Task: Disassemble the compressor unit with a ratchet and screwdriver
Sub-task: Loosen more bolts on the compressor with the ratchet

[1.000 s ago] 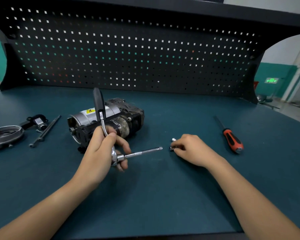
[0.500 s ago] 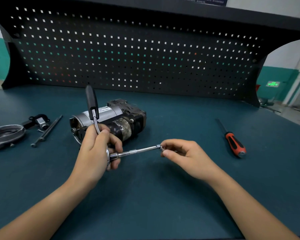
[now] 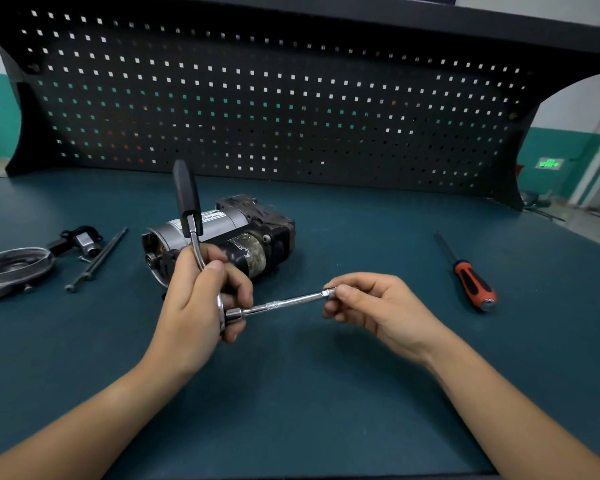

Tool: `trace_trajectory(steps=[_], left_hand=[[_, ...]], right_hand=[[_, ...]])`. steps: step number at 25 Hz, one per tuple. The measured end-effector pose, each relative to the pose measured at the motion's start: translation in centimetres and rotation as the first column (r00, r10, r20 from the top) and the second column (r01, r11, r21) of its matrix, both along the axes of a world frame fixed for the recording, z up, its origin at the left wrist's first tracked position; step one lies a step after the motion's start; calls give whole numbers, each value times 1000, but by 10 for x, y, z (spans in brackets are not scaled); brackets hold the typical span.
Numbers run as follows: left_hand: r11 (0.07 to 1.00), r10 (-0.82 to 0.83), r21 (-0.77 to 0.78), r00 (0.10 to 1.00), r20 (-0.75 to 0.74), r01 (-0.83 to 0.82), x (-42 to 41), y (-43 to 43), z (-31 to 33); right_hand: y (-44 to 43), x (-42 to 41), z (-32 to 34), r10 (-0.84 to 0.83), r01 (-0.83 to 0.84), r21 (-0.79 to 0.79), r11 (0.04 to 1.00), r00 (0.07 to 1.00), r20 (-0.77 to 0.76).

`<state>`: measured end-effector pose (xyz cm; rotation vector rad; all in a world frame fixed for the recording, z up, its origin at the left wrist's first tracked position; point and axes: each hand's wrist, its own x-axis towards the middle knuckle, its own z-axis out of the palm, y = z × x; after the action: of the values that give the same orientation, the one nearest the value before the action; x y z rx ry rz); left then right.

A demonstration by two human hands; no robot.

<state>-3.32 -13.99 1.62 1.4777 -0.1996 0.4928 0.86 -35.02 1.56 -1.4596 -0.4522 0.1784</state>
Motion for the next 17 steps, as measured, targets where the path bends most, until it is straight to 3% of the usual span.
trace_trajectory(steps=[5, 12, 15, 16, 17], left_hand=[[1000, 0, 8, 999, 46, 0, 1, 1, -6], [999, -39, 9, 999, 22, 39, 3, -3, -9], [999, -22, -24, 1000, 15, 22, 8, -4, -3], [1000, -4, -30, 999, 41, 5, 8, -3, -1], [999, 20, -38, 997, 71, -18, 7, -1, 1]], right_hand=[[-1, -1, -1, 78, -73, 74, 995, 994, -72], [4, 0, -3, 66, -68, -89, 994, 998, -26], [2, 19, 2, -142, 150, -125, 981, 987, 72], [-4, 30, 1, -291, 326, -202, 924, 939, 182], [-12, 41, 0, -397, 514, -338, 788, 845, 359]])
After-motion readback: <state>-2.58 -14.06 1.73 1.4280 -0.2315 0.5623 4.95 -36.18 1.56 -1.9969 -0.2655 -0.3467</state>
